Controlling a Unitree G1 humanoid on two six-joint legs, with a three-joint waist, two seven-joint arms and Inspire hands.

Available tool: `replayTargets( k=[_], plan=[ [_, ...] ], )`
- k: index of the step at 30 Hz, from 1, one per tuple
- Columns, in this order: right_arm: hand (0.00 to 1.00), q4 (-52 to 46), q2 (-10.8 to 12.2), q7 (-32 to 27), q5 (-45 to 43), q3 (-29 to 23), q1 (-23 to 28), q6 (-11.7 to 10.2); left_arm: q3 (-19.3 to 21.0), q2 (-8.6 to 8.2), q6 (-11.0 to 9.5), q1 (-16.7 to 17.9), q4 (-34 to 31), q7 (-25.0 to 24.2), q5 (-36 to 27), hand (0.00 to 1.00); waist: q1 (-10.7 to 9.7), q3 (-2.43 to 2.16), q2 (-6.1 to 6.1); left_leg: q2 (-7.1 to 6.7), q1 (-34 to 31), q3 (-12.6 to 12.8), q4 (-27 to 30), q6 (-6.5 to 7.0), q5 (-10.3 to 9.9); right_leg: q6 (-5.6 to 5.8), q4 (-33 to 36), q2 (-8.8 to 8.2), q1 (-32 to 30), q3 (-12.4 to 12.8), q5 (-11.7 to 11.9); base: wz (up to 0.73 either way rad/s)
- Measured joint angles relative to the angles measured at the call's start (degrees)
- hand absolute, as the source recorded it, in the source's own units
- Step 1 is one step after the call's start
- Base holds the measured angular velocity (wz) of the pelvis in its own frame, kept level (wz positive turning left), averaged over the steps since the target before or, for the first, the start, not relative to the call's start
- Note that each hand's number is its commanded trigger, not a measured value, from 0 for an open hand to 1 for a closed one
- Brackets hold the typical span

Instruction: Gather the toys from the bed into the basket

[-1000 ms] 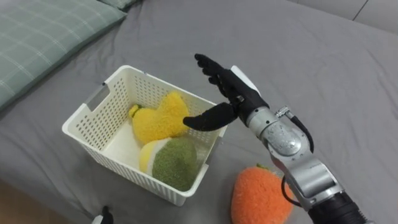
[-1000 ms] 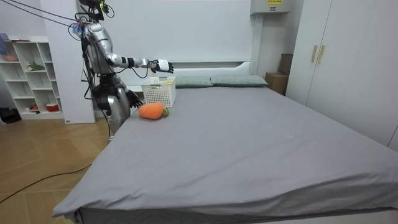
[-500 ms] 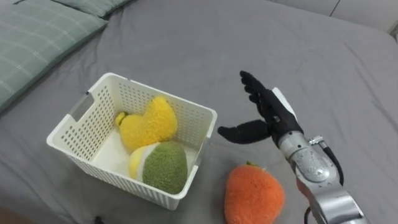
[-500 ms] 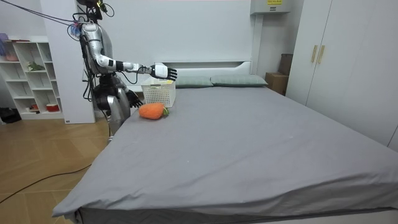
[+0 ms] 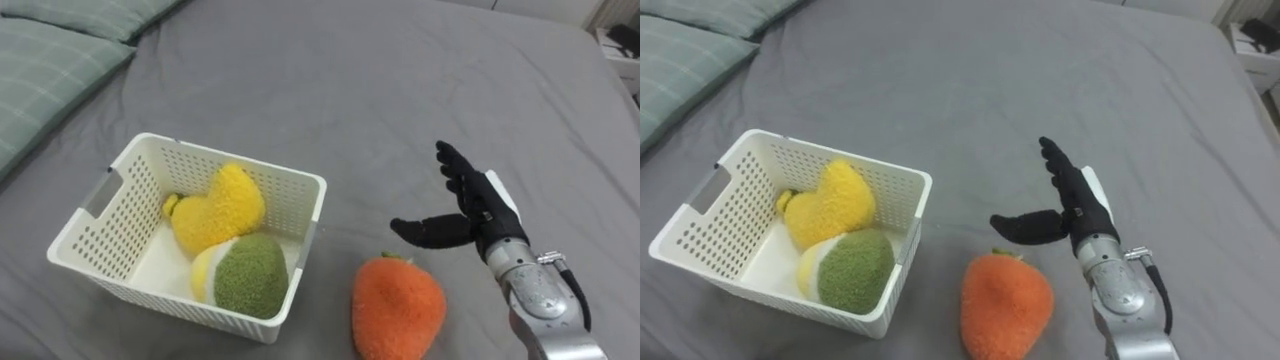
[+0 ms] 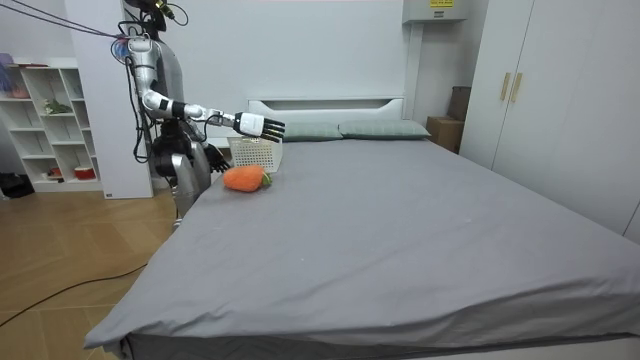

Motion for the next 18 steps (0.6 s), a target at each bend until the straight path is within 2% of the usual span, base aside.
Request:
replayTargets(
  k=[10, 18],
  plan=[
    [0.0, 5.25, 0.64, -0.6, -1.12, -0.1, 2.24, -0.01, -0.13, -0.03, -0.02, 0.16, -0.01, 0.55, -0.93, 0.0, 0.0, -0.01, 0.04, 0.03, 0.24, -0.08, 0.04, 0.01, -0.17, 0.09, -0.09, 0.01, 0.26, 0.04, -0.14, 0.0],
    [0.0, 14.74, 3.87, -0.25, -4.05, 2.1, 3.07, 0.11, -0.3, -0.27, 0.1, 0.2, 0.05, 0.73, -0.95, 0.0, 0.07, -0.1, 0.5, 0.04, 0.26, 0.03, -0.02, 0.03, -0.22, 0.09, -0.03, 0.08, 0.31, 0.12, -0.14, 0.0]
  ],
)
